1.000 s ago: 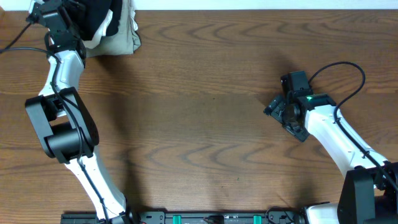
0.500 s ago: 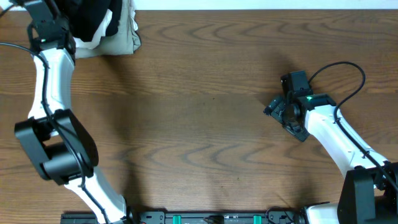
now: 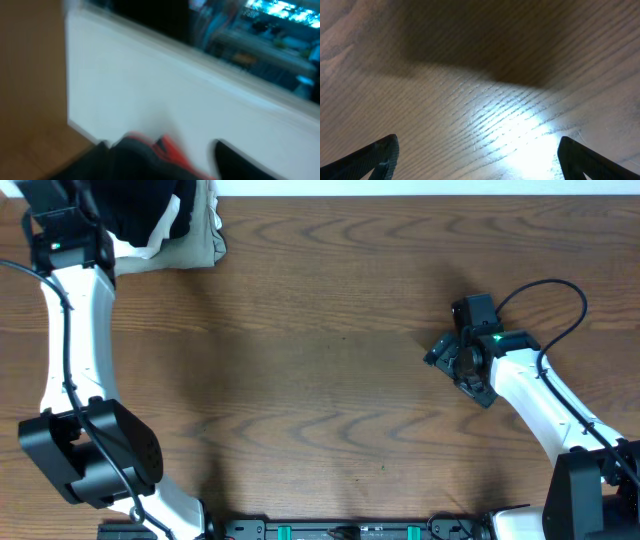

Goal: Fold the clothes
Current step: 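Open the left gripper and release the bundle on the stack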

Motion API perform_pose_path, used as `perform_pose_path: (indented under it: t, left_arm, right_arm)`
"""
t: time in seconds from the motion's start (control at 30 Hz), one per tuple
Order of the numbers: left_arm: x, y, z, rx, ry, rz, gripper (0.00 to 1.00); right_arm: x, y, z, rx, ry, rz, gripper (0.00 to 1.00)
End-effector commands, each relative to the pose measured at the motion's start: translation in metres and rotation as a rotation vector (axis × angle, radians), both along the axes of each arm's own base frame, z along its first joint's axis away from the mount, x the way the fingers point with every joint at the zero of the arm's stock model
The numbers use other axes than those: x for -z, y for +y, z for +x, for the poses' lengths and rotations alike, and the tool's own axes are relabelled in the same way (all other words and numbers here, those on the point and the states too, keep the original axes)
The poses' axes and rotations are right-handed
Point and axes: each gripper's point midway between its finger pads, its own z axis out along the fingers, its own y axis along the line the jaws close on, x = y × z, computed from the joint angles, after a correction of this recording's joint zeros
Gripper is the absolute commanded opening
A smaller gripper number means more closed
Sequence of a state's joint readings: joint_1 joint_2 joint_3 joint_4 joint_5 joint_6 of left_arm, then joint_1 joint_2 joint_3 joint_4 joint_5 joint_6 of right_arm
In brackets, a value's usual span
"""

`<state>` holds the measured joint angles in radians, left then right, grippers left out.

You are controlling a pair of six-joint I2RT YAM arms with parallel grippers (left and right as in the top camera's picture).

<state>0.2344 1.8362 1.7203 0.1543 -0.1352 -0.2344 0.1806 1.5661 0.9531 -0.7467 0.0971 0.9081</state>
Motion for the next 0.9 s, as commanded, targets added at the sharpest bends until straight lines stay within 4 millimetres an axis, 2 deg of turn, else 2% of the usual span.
perform_pose_path:
  t: [0.0,0.1,0.2,0.33,0.47,0.63,0.73,0.8,0.87]
  left_arm:
    - [-0.004,-0.007,0.009,0.011,0.025,0.144,0.06]
    - [0.011,-0.005,0.019,0.016,0.042,0.140,0.05]
    - [0.042,-0.002,0.034,0.022,0.113,0.132,0.06]
    - [0.097,0.003,0.056,0.035,0.222,0.163,0.06]
    - [0.157,0.007,0.071,0.049,0.325,0.180,0.06]
    - [0.212,0.010,0.079,0.059,0.410,0.170,0.06]
    - [0.215,0.010,0.080,0.059,0.408,0.170,0.06]
    - [0.201,0.010,0.082,0.054,0.364,0.182,0.06]
    - [0.176,0.009,0.082,0.048,0.308,0.194,0.06]
  right_arm:
    - [0.004,-0.002,-0.003,-0.004,0.016,-0.007,0.99]
    - [0.004,-0.002,-0.003,-0.004,0.016,-0.007,0.99]
    - [0.004,-0.002,-0.003,-0.004,0.016,-0.007,0.99]
    - [0.004,-0.002,-0.003,-0.004,0.016,-0.008,0.99]
    - [0.004,-0.002,-0.002,-0.004,0.015,-0.008,0.99]
    - [0.004,-0.002,-0.002,-0.004,0.011,-0.007,0.99]
    - [0.004,-0.002,-0.002,-0.004,0.011,-0.008,0.99]
    - [0.004,-0.002,-0.001,-0.004,0.011,-0.008,0.99]
    - [0.004,-0.002,-0.001,-0.004,0.009,-0.007,0.99]
